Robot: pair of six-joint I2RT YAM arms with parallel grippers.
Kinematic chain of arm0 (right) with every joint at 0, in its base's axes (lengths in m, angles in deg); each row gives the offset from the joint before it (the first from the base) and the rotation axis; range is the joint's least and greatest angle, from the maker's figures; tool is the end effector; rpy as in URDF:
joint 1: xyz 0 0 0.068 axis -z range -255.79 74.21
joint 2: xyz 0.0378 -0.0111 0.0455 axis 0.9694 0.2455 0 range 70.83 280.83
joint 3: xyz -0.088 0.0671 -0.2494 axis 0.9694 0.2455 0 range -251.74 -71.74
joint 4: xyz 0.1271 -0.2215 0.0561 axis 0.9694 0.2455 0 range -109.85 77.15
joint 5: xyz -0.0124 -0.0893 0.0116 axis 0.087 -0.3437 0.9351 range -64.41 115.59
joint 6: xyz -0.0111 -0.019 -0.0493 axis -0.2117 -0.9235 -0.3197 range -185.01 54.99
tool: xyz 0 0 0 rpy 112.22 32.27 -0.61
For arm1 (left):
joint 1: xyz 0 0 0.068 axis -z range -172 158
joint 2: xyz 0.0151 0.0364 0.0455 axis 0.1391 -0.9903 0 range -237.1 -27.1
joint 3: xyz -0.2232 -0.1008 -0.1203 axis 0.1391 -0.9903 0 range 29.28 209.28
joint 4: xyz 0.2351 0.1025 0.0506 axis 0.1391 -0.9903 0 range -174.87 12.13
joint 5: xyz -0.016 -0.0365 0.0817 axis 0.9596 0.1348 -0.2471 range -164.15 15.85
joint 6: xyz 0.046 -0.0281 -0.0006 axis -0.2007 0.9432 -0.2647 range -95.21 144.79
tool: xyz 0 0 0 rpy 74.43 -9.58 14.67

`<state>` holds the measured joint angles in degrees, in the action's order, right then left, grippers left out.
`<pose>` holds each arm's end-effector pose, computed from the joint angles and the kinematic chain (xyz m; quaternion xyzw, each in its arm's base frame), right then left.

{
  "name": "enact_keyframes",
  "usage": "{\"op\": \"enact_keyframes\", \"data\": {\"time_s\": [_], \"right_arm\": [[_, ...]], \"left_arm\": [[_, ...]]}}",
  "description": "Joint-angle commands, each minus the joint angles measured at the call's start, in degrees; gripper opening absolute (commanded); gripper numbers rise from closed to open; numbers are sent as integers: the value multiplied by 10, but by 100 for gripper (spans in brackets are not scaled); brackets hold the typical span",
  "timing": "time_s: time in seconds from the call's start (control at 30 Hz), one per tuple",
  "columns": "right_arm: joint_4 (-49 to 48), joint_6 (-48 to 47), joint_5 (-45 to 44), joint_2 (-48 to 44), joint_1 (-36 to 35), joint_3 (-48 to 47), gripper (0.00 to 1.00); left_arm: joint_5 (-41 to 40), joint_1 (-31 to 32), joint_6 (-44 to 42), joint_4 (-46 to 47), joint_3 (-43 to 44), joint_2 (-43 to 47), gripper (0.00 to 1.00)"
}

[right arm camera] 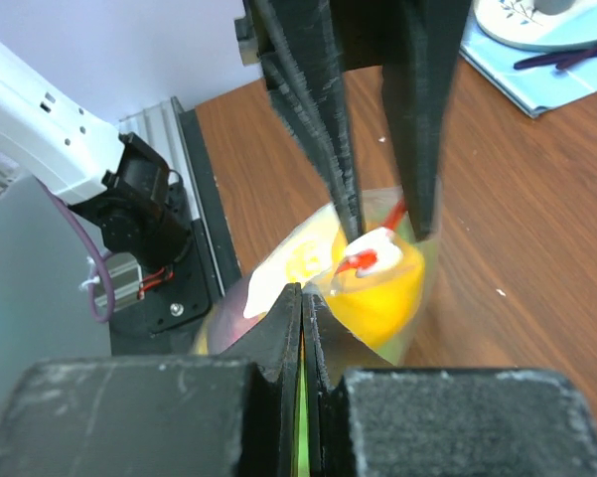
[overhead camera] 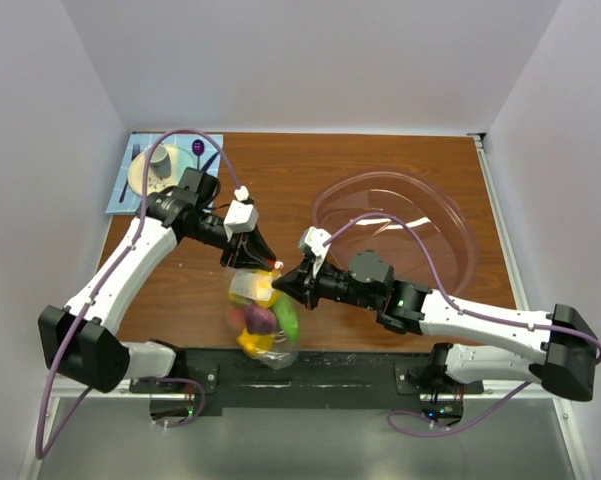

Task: Open the zip-top bag and remove the fake food

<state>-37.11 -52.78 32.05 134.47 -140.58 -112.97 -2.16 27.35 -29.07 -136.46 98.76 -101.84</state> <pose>0.1076 0.2379 0.3022 -0.3604 0.6440 0.4519 0.5012 0.2128 -0.1105 0.3292 0.5767 0.5534 -0.4924 0.3446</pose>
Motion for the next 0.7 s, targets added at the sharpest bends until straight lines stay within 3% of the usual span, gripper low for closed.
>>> {"op": "enact_keyframes", "data": {"time_s": [0.0,0.07,0.3,0.33,0.47,0.67], "right_arm": [[6,-9,8,-25,-6,-30,0],[12,-13,1,-27,-6,-31,0],[39,-32,-51,-41,-5,-27,0],[45,-38,-60,-41,-5,-29,5],[51,-44,-79,-45,-5,-35,64],[57,-52,-37,-19,-4,-62,70]], "left_arm": [[4,0,-135,-123,44,-28,14],[-1,1,-173,-165,55,-34,1],[-22,1,-157,-167,78,-14,0],[-22,0,-152,-167,81,-12,0],[-20,0,-143,-167,90,1,0],[-21,0,-132,-167,90,18,0]]}}
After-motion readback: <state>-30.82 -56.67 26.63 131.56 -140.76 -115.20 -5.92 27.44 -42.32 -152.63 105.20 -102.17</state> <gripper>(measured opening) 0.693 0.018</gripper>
